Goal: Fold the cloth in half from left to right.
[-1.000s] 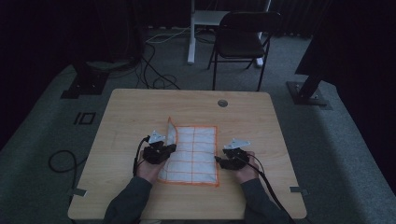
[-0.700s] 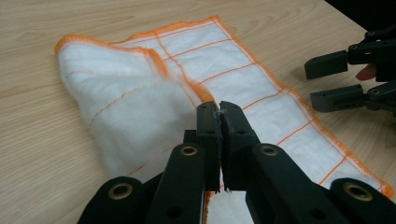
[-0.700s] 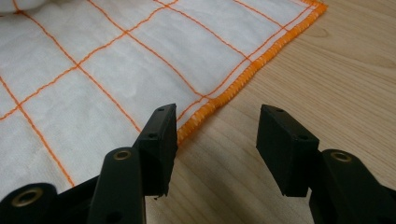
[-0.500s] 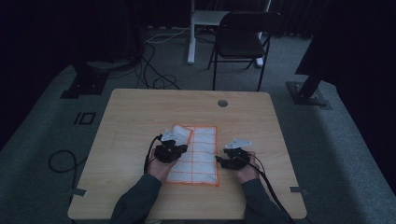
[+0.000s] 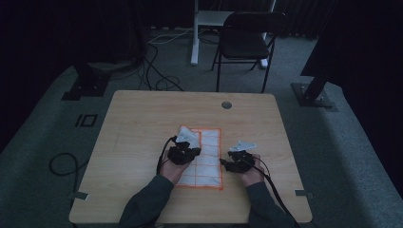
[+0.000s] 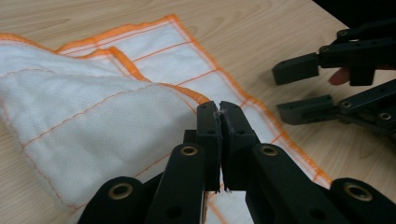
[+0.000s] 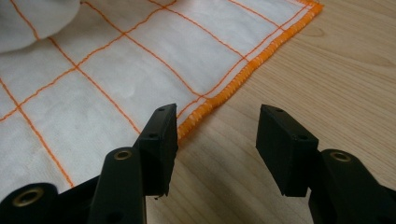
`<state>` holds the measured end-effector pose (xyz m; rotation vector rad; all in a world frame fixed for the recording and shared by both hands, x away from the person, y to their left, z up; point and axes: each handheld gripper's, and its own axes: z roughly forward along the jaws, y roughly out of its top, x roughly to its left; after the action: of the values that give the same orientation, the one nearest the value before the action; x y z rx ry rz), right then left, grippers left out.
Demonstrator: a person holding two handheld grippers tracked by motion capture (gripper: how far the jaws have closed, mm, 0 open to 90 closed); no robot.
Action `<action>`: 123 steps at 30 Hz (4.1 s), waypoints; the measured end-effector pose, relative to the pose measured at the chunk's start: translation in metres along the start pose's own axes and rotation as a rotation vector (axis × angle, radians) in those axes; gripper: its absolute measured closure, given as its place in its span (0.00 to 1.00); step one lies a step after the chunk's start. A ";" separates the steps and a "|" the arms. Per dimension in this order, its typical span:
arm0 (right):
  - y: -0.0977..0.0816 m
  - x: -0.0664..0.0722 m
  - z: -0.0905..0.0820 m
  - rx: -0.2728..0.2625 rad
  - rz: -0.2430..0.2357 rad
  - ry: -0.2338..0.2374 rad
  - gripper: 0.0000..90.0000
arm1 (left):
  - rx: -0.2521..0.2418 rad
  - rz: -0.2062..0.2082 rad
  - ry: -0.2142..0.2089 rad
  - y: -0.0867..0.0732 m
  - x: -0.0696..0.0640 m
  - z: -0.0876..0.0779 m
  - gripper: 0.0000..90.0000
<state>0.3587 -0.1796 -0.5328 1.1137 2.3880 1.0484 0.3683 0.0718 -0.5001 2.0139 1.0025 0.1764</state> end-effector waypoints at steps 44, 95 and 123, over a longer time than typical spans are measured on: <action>0.034 -0.003 0.014 -0.039 -0.033 -0.008 0.82 | -0.037 0.022 0.062 -0.024 0.004 -0.045 0.78; 0.088 -0.042 0.069 -0.025 0.054 -0.007 0.98 | 0.006 -0.042 0.030 -0.060 0.018 -0.056 0.91; 0.108 -0.055 0.076 0.015 -0.013 -0.107 1.00 | 0.010 0.096 -0.214 -0.039 -0.056 -0.010 0.99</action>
<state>0.4936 -0.1373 -0.5085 1.1291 2.3198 0.9438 0.3037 0.0508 -0.5104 2.0422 0.7748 0.0063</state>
